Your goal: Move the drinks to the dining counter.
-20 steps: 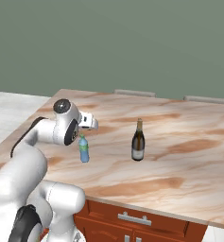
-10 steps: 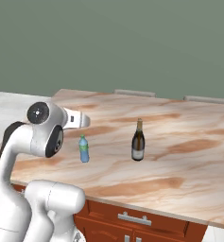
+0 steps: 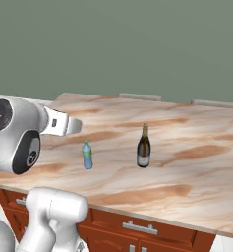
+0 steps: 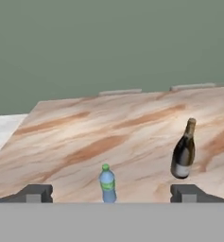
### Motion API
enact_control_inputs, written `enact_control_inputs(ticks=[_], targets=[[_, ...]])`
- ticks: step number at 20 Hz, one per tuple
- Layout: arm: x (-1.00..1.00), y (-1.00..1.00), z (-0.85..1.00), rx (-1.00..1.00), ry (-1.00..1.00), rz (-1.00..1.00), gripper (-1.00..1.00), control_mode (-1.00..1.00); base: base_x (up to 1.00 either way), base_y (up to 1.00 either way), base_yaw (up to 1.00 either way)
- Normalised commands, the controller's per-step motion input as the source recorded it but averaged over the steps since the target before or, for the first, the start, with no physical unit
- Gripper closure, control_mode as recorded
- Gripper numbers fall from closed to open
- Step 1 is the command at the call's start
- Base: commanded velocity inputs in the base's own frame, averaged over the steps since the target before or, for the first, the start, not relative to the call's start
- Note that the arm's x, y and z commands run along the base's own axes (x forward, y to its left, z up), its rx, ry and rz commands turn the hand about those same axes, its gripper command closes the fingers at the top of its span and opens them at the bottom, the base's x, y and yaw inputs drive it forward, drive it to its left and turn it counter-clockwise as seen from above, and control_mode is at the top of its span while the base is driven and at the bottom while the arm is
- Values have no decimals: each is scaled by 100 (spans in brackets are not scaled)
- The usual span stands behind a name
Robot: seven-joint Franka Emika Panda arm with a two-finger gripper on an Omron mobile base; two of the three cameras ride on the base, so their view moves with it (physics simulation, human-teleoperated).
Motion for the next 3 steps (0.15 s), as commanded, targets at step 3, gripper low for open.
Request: enact_control_inputs(ticks=[3], targets=[[-100,-6,93,4,5,-11,-100,-100,0,0,0]])
